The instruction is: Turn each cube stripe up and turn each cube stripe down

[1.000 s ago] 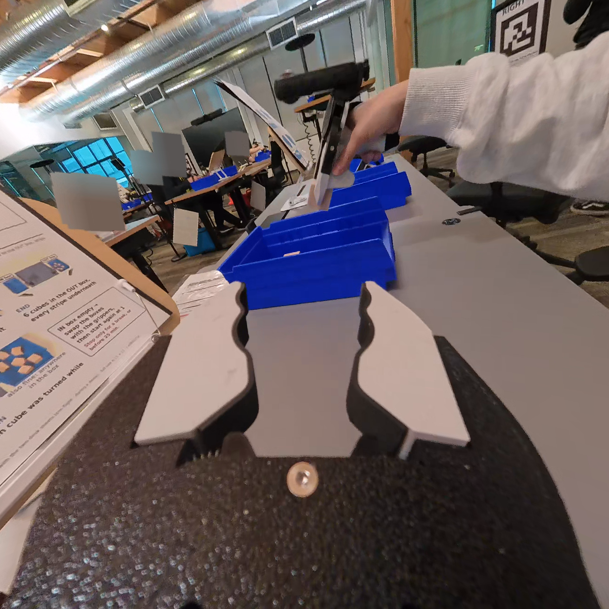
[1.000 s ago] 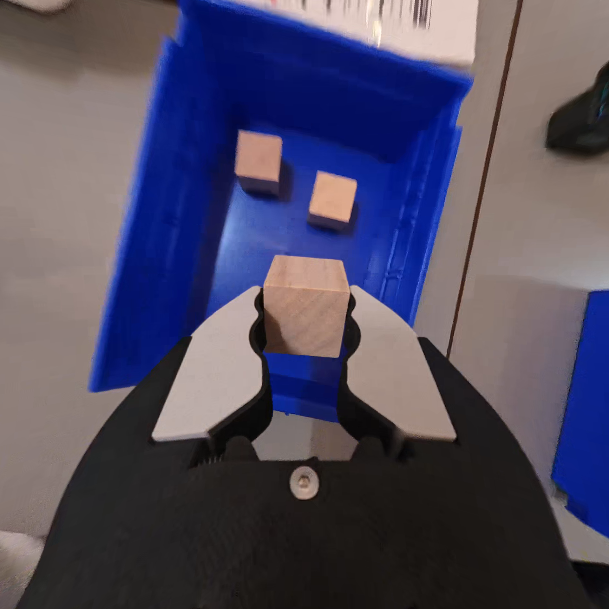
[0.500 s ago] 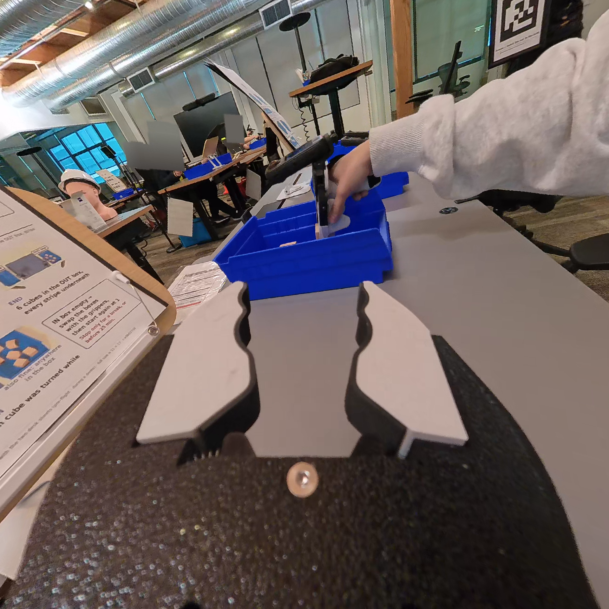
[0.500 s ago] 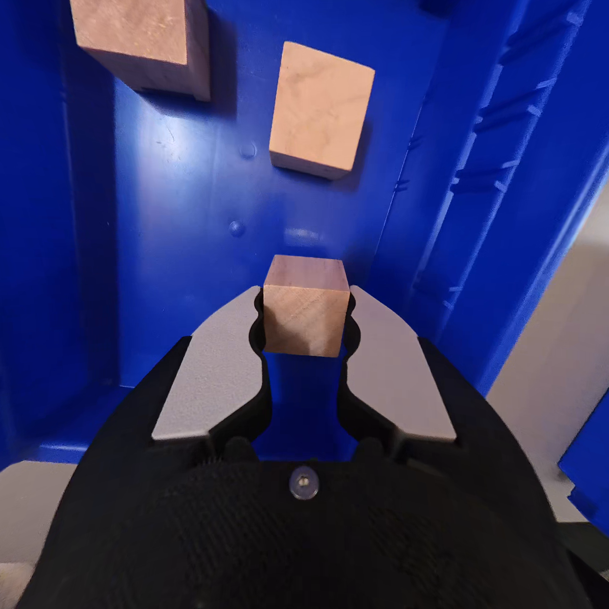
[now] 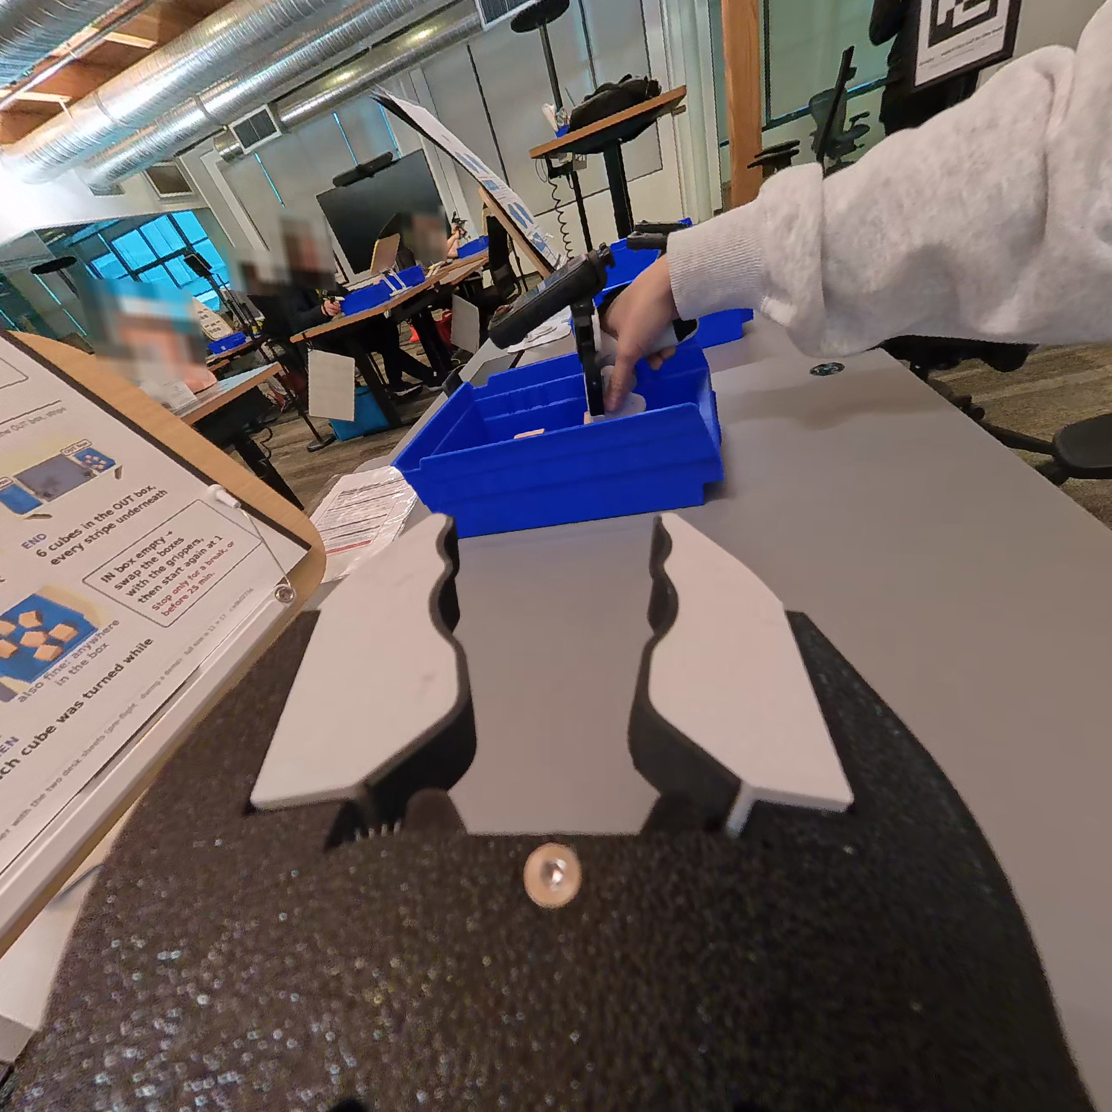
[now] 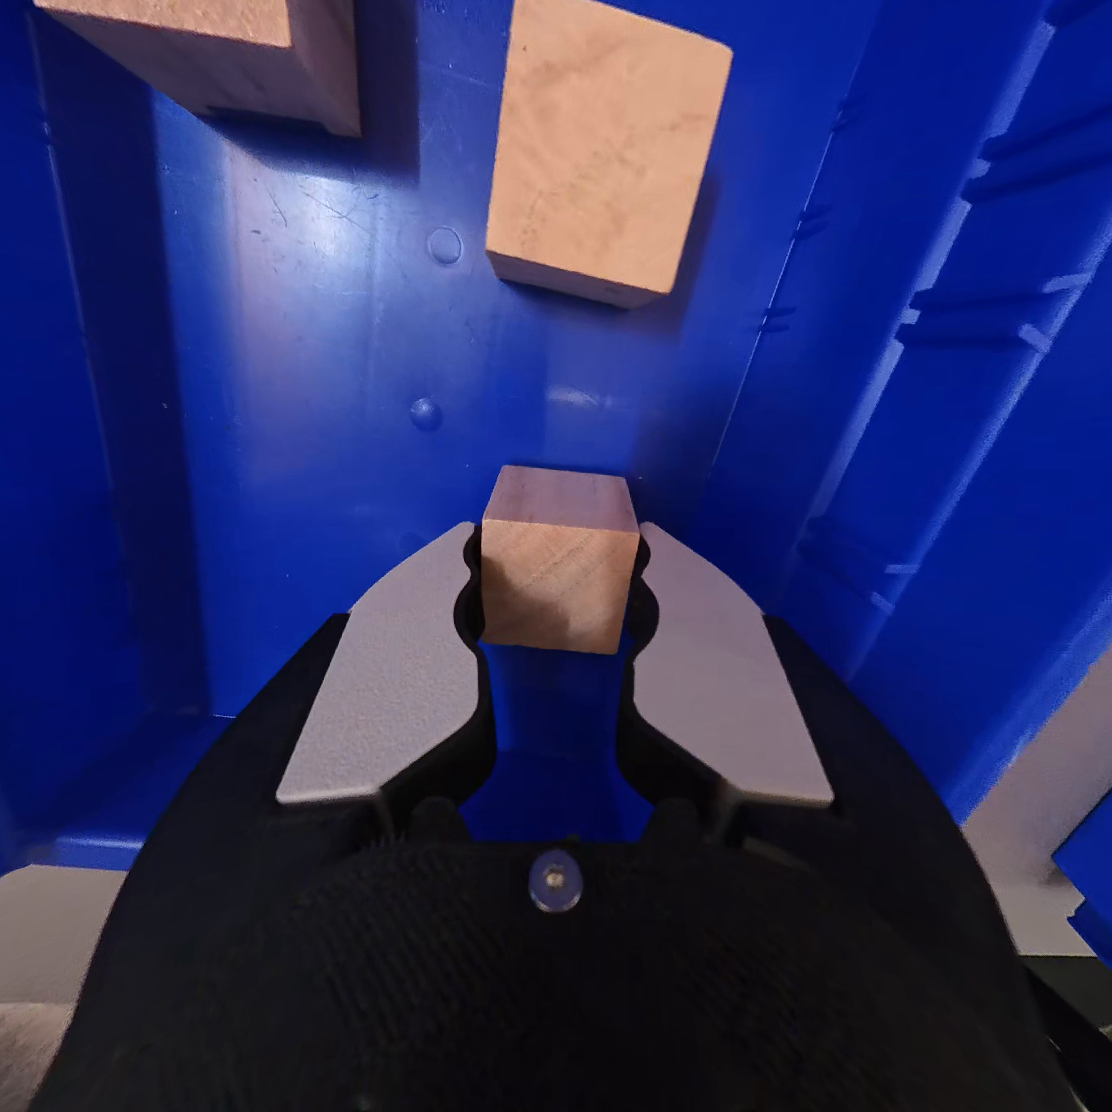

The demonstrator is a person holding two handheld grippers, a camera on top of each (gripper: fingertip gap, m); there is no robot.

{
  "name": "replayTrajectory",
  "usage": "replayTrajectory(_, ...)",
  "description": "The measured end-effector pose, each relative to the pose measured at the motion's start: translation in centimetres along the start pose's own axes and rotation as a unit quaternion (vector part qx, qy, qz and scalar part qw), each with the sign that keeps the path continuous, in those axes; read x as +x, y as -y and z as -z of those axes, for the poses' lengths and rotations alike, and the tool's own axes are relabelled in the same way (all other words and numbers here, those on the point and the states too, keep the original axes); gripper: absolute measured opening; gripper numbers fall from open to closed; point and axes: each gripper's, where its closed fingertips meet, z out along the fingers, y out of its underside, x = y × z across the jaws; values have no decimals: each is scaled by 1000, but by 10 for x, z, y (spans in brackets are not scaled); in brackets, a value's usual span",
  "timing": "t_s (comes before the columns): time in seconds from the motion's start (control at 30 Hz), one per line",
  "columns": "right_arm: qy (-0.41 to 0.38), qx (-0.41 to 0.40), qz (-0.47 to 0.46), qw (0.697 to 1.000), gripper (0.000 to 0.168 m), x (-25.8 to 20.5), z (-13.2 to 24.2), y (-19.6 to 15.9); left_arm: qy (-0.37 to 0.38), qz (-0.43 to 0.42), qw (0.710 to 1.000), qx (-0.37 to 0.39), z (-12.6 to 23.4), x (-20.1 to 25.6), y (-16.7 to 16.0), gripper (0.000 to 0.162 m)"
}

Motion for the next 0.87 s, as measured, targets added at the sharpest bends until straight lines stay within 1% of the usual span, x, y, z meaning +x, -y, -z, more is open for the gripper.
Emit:
replayTrajectory(0.03, 3, 2, 3, 1000, 47, -2, 1, 1, -2, 0, 1000, 0, 0, 1, 0, 60)
replayTrajectory(0.07, 5, 6, 8, 1000, 49, -4, 3, 3, -2, 0, 1000, 2, 0, 1, 1, 60)
replayTrajectory(0.1, -1, 13, 13, 1000, 58, -3, 5, 5, 1, 0, 1000, 6, 1, 0, 3, 61)
replayTrajectory(0.17, -14, 28, 25, 999, 68, -2, 14, 9, 12, 1, 1000, 13, 3, -4, 7, 63)
replayTrajectory(0.3, -61, 90, 38, 993, 89, 2, 49, 22, 43, 10, 999, 18, 13, -15, 14, 64)
replayTrajectory(0.37, -65, 134, 39, 988, 92, -3, 71, 28, 67, 13, 998, 18, 22, -23, 20, 63)
replayTrajectory(0.47, -52, 207, 34, 976, 92, -19, 107, 36, 116, 28, 993, 19, 42, -36, 32, 63)
replayTrajectory(0.57, 20, 297, 54, 953, 92, -63, 143, 43, 179, 35, 983, 3, 73, -49, 39, 64)
replayTrajectory(0.67, 101, 348, 91, 928, 88, -119, 167, 38, 228, 23, 972, -44, 114, -57, 37, 64)
replayTrajectory(0.77, 164, 364, 140, 906, 86, -176, 173, 26, 269, 20, 954, -129, 165, -70, 20, 65)
replayTrajectory(0.87, 216, 370, 182, 885, 86, -229, 168, 12, 295, 27, 928, -227, 222, -83, -4, 65)
